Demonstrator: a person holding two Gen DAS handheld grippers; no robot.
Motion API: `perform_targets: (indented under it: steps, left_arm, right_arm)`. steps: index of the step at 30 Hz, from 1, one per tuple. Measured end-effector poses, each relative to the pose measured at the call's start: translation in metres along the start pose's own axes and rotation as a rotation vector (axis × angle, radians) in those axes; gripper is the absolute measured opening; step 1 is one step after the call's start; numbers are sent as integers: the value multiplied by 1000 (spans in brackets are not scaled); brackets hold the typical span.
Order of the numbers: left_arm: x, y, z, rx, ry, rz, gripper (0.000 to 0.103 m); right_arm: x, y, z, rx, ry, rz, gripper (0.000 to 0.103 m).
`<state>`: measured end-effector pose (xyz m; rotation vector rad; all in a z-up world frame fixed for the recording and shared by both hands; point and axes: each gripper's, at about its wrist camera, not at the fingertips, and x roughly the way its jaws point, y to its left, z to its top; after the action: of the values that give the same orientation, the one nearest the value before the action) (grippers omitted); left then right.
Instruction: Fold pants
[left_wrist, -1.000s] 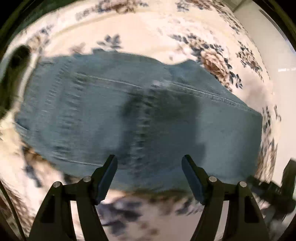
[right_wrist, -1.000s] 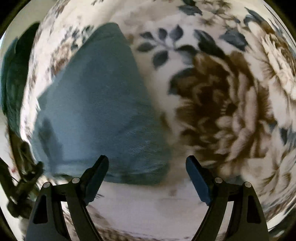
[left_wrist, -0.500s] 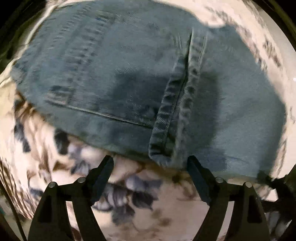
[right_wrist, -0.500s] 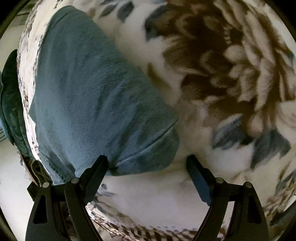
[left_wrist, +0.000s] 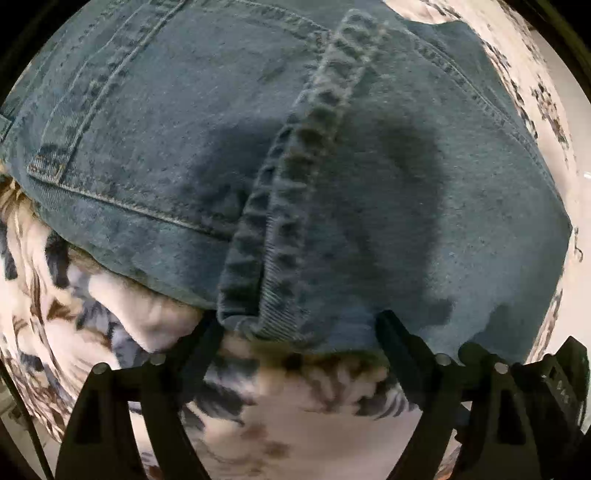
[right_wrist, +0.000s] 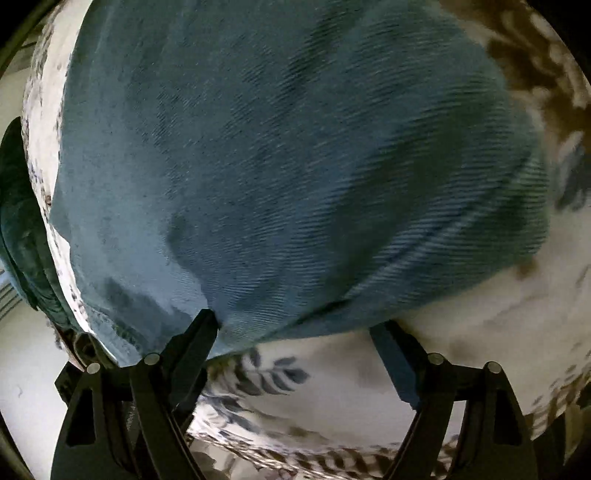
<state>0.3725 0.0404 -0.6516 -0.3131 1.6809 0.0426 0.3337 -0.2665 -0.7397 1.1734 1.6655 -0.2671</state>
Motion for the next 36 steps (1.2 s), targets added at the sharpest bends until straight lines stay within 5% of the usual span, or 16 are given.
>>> perform_targets:
  steps: [9, 16, 19, 21, 24, 26, 29, 32, 34, 36]
  left_arm:
    - [-2, 6, 1, -8, 17, -14, 88]
    - [-77, 66, 13, -150, -136, -144, 88]
    - [-88, 115, 12, -267, -166, -157, 88]
    - [-88, 150, 8, -365, -169, -152, 88]
    - [-88, 195, 11, -527, -189, -225, 87]
    - [-88, 222, 22, -607, -224, -277, 87]
    - [-87, 245, 36, -698, -284, -316, 87]
    - [-77, 246, 55, -717, -319, -332, 84]
    - [-79, 242, 64, -679, -349, -318, 62]
    - [-79, 236, 73, -612, -369, -278, 54]
  right_arm:
    - [11, 2, -4, -13, -10, -64, 86]
    - [-21, 20, 0, -114, -106, 103, 85]
    - [-11, 17, 5, -100, -123, 68, 49]
    - [-5, 7, 5, -61, -138, 95, 47]
    - [-5, 12, 2, -58, -138, 91, 49]
    - [-8, 20, 1, -74, -112, 91, 62]
    - [-12, 34, -6, -93, -80, 160, 70]
    - [-19, 53, -15, -162, -128, 110, 77]
    - [-21, 62, -22, -192, -145, 75, 77]
    - [-20, 62, -23, -197, -138, 63, 77]
